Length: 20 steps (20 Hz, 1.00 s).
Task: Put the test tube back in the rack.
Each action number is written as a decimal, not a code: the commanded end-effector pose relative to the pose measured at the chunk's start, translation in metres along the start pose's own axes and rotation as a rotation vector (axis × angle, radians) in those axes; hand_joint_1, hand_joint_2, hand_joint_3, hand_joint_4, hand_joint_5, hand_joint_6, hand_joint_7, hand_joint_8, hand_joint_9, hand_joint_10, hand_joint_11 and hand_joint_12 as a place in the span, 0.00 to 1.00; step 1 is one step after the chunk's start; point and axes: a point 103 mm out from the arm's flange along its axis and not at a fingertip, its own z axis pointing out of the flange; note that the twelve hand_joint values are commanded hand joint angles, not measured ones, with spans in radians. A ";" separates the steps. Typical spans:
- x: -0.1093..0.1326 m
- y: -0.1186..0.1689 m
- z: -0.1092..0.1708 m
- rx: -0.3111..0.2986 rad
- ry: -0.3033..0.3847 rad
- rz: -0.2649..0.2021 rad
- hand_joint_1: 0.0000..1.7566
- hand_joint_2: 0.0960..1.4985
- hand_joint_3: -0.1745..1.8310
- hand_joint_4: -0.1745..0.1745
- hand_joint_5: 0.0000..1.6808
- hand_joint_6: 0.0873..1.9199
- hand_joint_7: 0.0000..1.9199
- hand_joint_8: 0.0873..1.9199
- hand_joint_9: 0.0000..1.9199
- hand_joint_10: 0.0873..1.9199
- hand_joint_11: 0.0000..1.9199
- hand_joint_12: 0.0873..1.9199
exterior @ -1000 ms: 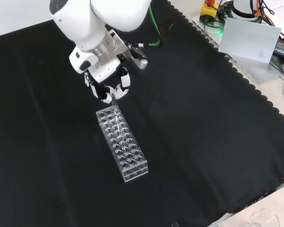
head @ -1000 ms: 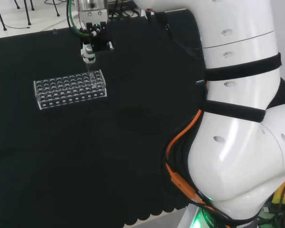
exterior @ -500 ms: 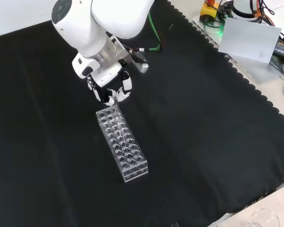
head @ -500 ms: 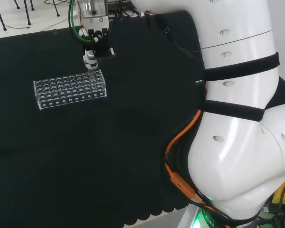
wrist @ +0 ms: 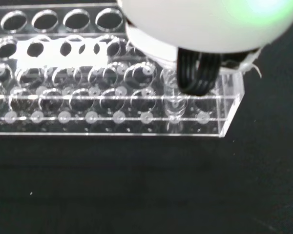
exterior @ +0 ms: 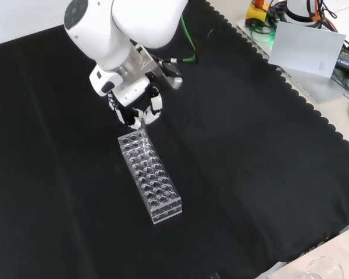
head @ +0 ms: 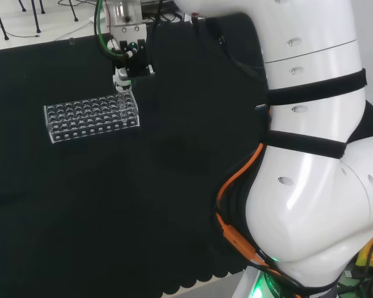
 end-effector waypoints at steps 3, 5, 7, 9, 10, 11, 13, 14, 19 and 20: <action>0.015 0.005 0.019 0.016 -0.015 -0.016 0.82 0.25 0.54 0.00 0.81 0.27 0.78 0.29 0.70 0.23 0.50 0.61; 0.006 0.002 0.018 0.010 0.005 -0.022 0.82 0.25 0.54 0.00 0.81 0.27 0.78 0.29 0.70 0.23 0.50 0.61; 0.006 0.000 0.018 0.032 0.055 -0.020 0.82 0.28 0.52 0.00 0.80 0.28 0.77 0.29 0.69 0.26 0.49 0.62; 0.007 -0.002 0.017 0.082 0.096 -0.031 0.76 0.31 0.45 0.00 0.69 0.32 0.69 0.31 0.67 0.34 0.39 0.67; 0.008 -0.003 0.015 0.088 0.098 -0.040 0.71 0.29 0.45 0.05 0.54 0.36 0.60 0.36 0.60 0.38 0.33 0.71; 0.009 -0.005 0.010 0.083 0.097 -0.051 0.68 0.27 0.44 0.12 0.40 0.39 0.50 0.41 0.53 0.42 0.27 0.74; 0.011 -0.010 -0.002 0.065 0.107 -0.077 0.62 0.26 0.41 0.25 0.24 0.38 0.34 0.47 0.40 0.48 0.17 0.79; 0.012 -0.013 -0.010 0.050 0.114 -0.091 0.60 0.26 0.40 0.29 0.20 0.37 0.29 0.49 0.36 0.49 0.15 0.80; 0.015 -0.036 -0.052 -0.024 0.153 -0.168 0.58 0.27 0.38 0.37 0.17 0.31 0.20 0.52 0.29 0.51 0.11 0.81; 0.014 -0.043 -0.062 -0.040 0.156 -0.183 0.58 0.27 0.38 0.37 0.17 0.30 0.20 0.52 0.29 0.51 0.11 0.81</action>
